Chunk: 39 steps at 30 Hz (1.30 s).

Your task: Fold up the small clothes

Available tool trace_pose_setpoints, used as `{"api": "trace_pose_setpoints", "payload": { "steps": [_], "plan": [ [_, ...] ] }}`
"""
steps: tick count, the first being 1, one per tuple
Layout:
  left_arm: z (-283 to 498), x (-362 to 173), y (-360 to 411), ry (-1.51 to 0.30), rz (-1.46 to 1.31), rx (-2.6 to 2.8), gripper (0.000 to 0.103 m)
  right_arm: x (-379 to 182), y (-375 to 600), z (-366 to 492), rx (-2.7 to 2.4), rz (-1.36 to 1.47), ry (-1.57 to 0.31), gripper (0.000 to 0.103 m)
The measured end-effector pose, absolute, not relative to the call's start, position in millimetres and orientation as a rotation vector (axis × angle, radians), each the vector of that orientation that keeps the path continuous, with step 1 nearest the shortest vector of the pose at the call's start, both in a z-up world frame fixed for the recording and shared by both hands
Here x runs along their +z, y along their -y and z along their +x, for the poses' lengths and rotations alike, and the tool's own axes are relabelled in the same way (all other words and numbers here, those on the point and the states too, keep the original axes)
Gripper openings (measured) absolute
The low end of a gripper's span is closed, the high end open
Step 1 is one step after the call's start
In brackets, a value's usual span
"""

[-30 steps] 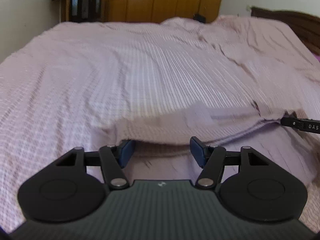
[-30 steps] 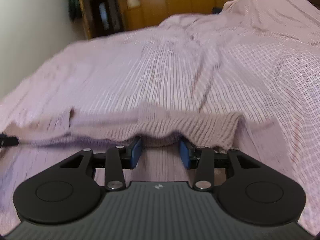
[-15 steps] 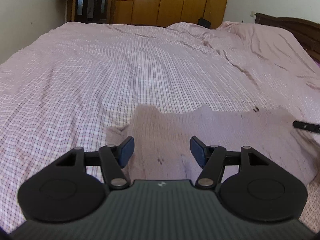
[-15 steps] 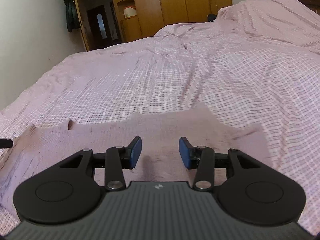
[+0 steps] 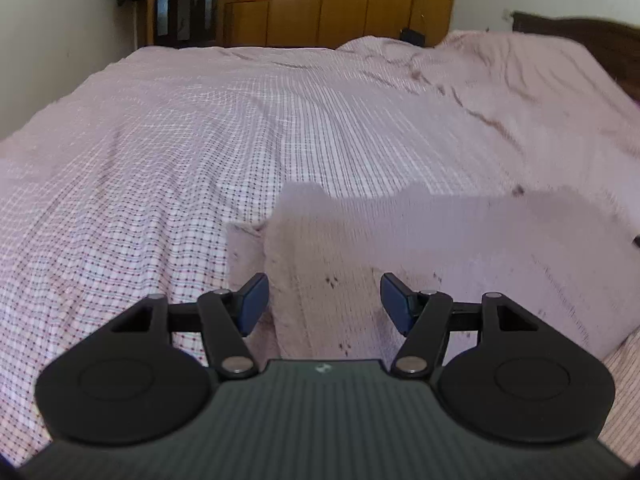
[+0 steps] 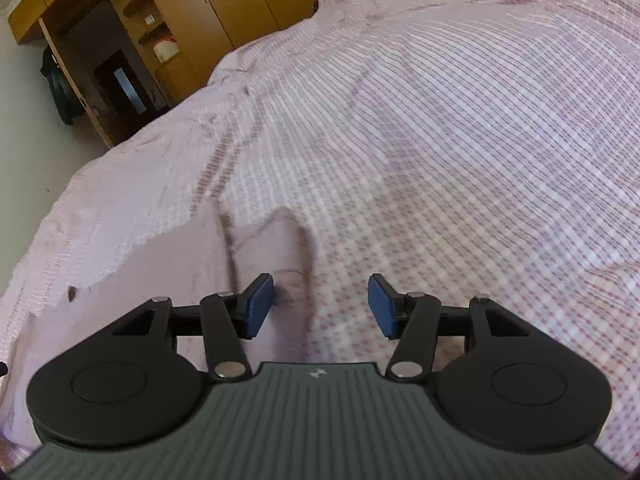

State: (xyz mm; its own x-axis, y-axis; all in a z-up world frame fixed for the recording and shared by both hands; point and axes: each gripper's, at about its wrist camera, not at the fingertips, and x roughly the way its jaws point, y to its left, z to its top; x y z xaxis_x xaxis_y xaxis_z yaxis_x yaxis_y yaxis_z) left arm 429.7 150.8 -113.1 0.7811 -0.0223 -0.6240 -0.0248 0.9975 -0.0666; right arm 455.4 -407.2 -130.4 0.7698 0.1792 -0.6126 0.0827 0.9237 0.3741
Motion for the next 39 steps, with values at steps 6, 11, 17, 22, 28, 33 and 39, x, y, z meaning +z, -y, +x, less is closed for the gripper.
{"api": "trace_pose_setpoints", "payload": {
  "steps": [6, 11, 17, 22, 28, 33, 39],
  "plan": [
    [431.4, -115.9, -147.5, -0.683, -0.076, -0.010, 0.063, -141.0, 421.7, 446.9, 0.168, 0.494, -0.707, 0.061],
    [431.5, -116.4, -150.0, -0.687, -0.084, -0.003, 0.063, -152.7, 424.8, 453.4, 0.315, 0.645, -0.723, 0.061],
    [430.9, -116.0, -151.1, -0.689, -0.075, -0.006, 0.063, -158.3, 406.5, 461.6, 0.361, 0.694, -0.733, 0.062],
    [431.0, -115.3, -151.6, -0.689, -0.077, -0.003, 0.063, -159.8, 405.1, 466.4, 0.376, 0.724, -0.720, 0.061],
    [430.1, -113.4, -149.7, -0.684, -0.072, -0.009, 0.063, -156.2, 400.1, 472.6, 0.374, 0.704, -0.718, 0.050],
    [430.0, -113.5, -149.7, -0.686, -0.074, -0.010, 0.063, -154.5, 400.6, 470.3, 0.348, 0.678, -0.729, 0.021],
    [428.6, -112.2, -148.6, -0.683, -0.073, -0.012, 0.063, -140.8, 391.0, 466.9, 0.329, 0.614, -0.726, 0.017]
  ]
}}
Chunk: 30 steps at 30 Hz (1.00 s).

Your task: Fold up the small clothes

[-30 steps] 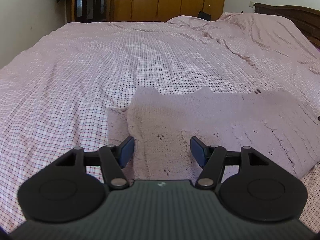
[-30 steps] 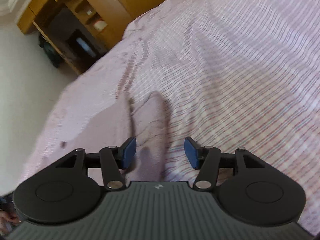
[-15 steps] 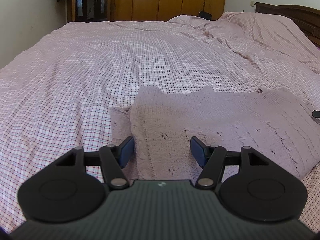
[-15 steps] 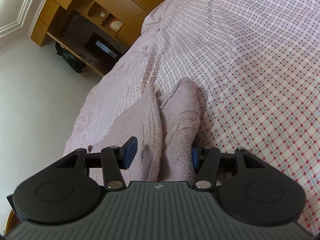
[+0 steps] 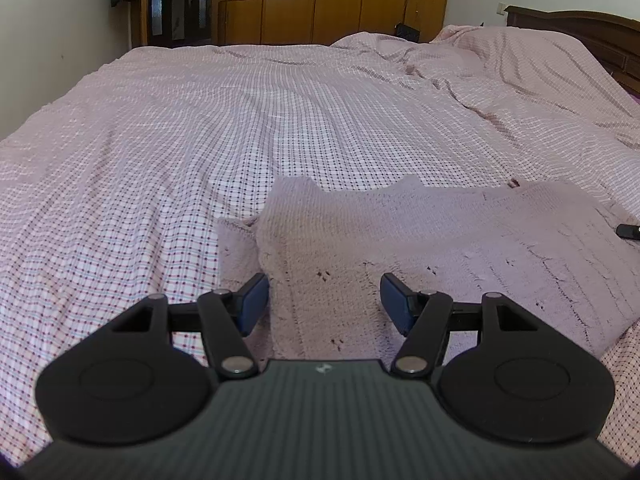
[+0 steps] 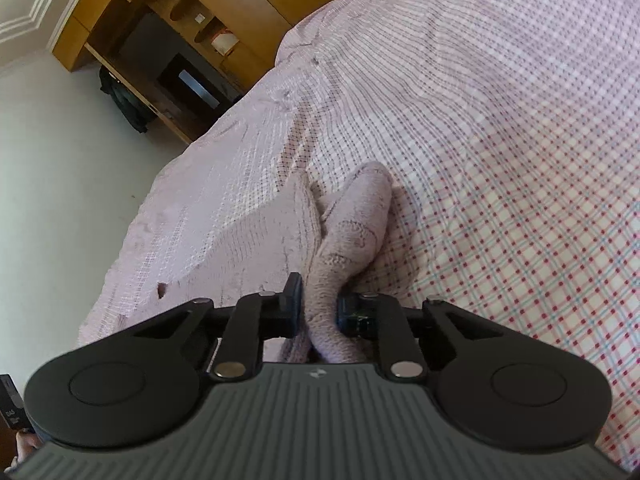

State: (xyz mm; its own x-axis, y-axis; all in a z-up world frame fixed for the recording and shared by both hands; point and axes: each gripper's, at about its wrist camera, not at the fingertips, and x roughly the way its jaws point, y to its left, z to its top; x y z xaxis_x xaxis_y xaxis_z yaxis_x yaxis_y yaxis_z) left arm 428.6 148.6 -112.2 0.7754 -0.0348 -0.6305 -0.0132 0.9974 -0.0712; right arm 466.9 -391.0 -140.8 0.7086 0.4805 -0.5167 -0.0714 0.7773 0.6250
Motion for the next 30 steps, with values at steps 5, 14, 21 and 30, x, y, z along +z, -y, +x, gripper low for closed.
{"api": "trace_pose_setpoints", "payload": {
  "steps": [5, 14, 21, 30],
  "plan": [
    [427.5, -111.0, -147.3, -0.679, -0.071, -0.009, 0.063, -125.4, 374.4, 466.9, 0.367, 0.577, -0.697, 0.016],
    [428.1, -112.9, -147.3, -0.689, -0.075, -0.006, 0.063, -93.2, 296.4, 463.2, 0.383, 0.432, -0.628, 0.016],
    [426.1, -108.0, -152.7, -0.682, -0.099, -0.010, 0.063, -79.1, 256.9, 461.4, 0.352, 0.411, -0.629, 0.015],
    [425.7, -103.7, -156.1, -0.676, -0.120, -0.008, 0.063, -65.5, 216.3, 456.8, 0.338, 0.444, -0.624, 0.015]
  ]
}}
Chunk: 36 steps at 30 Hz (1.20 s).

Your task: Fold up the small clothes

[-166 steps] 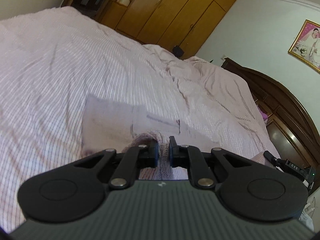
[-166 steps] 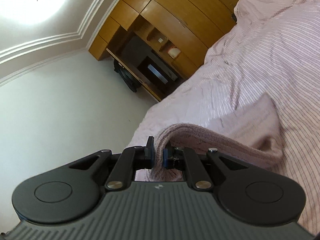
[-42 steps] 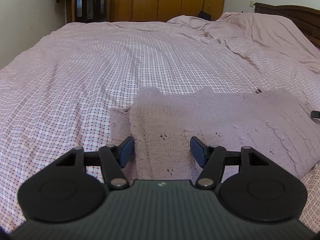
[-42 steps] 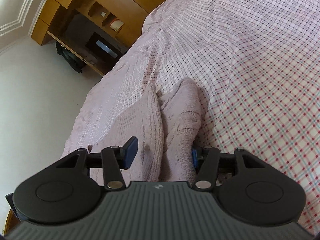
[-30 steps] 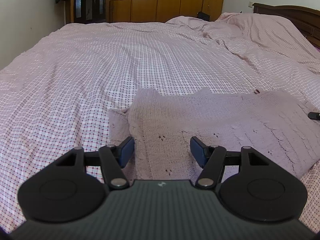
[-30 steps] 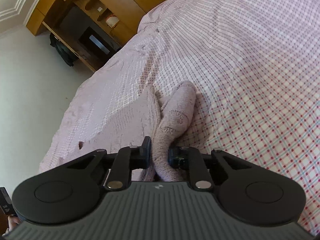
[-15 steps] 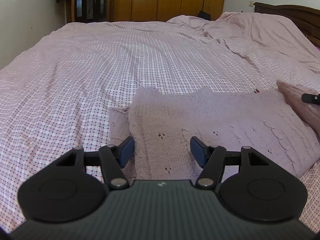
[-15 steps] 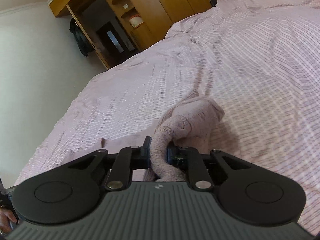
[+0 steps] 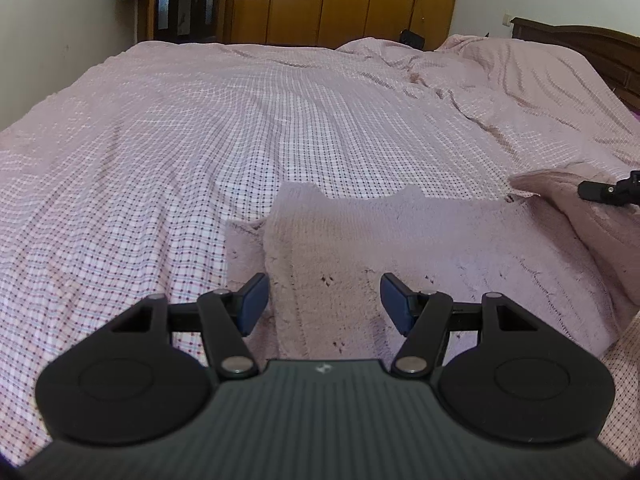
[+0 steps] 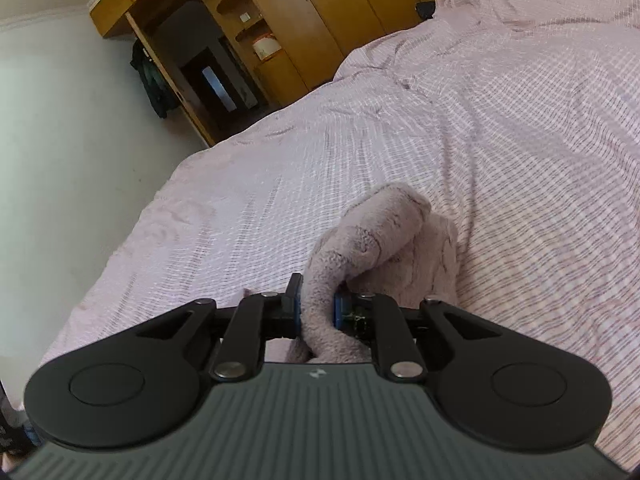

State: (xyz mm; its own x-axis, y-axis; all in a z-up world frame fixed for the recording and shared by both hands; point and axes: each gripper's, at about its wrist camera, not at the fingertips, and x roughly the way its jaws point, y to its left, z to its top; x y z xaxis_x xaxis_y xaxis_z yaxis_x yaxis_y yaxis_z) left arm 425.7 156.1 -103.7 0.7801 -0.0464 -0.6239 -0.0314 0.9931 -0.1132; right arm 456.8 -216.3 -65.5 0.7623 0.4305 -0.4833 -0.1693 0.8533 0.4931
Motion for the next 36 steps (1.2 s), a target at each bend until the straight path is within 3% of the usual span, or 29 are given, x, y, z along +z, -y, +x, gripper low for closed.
{"api": "trace_pose_setpoints", "payload": {
  "steps": [8, 18, 31, 36],
  "plan": [
    [421.5, -103.6, -166.0, -0.675, -0.176, -0.008, 0.063, -55.0, 185.3, 448.9, 0.364, 0.592, -0.610, 0.015],
    [422.5, -99.5, -187.5, -0.679, -0.235, 0.024, 0.063, -40.3, 82.5, 429.5, 0.394, 0.560, -0.590, 0.015],
    [416.9, -102.1, -222.6, -0.707, -0.282, 0.116, 0.064, -79.1, -72.8, 389.3, 0.453, 0.377, -0.657, 0.016],
    [416.7, -109.0, -225.0, -0.720, -0.295, 0.118, 0.063, -95.2, -73.9, 393.1, 0.475, 0.490, -0.726, 0.020]
  ]
}}
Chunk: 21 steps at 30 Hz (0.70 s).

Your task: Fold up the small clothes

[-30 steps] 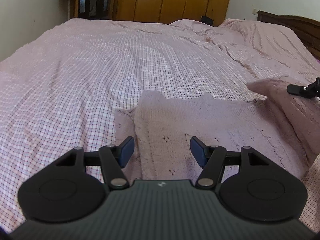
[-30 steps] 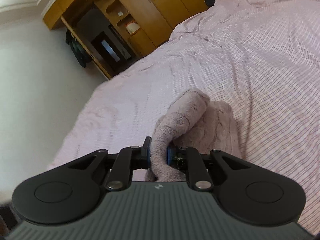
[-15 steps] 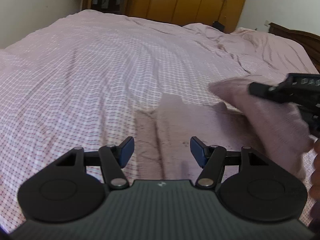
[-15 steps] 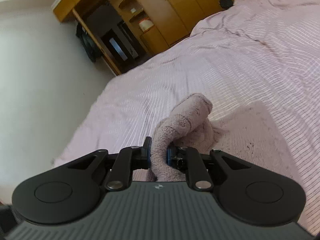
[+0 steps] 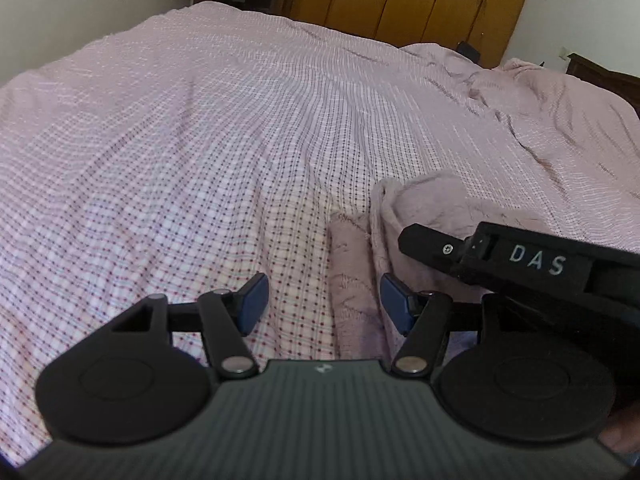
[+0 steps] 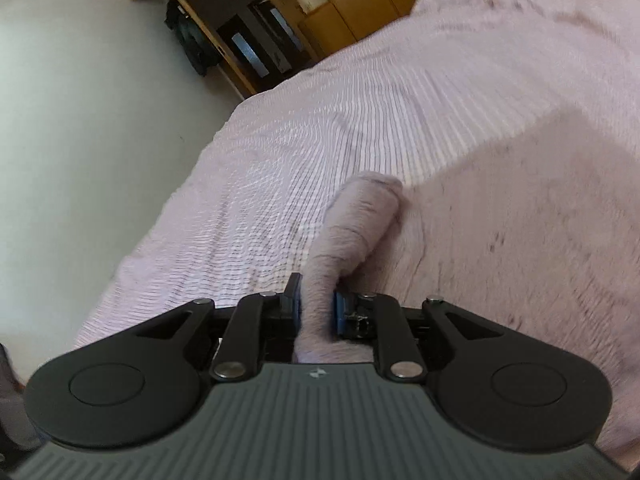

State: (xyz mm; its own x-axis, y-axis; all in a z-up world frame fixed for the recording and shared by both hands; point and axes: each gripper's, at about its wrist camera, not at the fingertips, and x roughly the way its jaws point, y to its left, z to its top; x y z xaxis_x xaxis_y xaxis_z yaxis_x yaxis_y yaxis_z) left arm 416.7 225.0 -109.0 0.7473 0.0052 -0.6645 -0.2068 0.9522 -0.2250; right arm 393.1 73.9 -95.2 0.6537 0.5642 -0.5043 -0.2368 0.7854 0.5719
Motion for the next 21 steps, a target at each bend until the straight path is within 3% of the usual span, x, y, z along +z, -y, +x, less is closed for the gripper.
{"api": "trace_pose_setpoints", "payload": {
  "steps": [2, 6, 9, 16, 21],
  "plan": [
    [413.3, -110.9, -225.4, -0.713, -0.290, 0.111, 0.063, -96.4, -73.1, 393.1, 0.492, 0.519, -0.738, 0.029],
    [400.3, -105.7, -238.6, -0.703, -0.320, 0.124, 0.063, -95.3, -63.8, 398.5, 0.545, 0.567, -0.720, 0.061],
    [394.4, -96.3, -247.7, -0.690, -0.372, 0.129, 0.063, -87.9, -59.4, 398.9, 0.601, 0.578, -0.691, 0.072],
    [378.0, -67.1, -236.8, -0.670, -0.350, 0.069, 0.063, -60.9, -8.4, 388.2, 0.583, 0.564, -0.611, 0.072],
    [367.9, -64.6, -223.7, -0.719, -0.455, -0.064, 0.063, -52.0, 54.2, 353.2, 0.526, 0.343, -0.572, 0.072]
  ]
}}
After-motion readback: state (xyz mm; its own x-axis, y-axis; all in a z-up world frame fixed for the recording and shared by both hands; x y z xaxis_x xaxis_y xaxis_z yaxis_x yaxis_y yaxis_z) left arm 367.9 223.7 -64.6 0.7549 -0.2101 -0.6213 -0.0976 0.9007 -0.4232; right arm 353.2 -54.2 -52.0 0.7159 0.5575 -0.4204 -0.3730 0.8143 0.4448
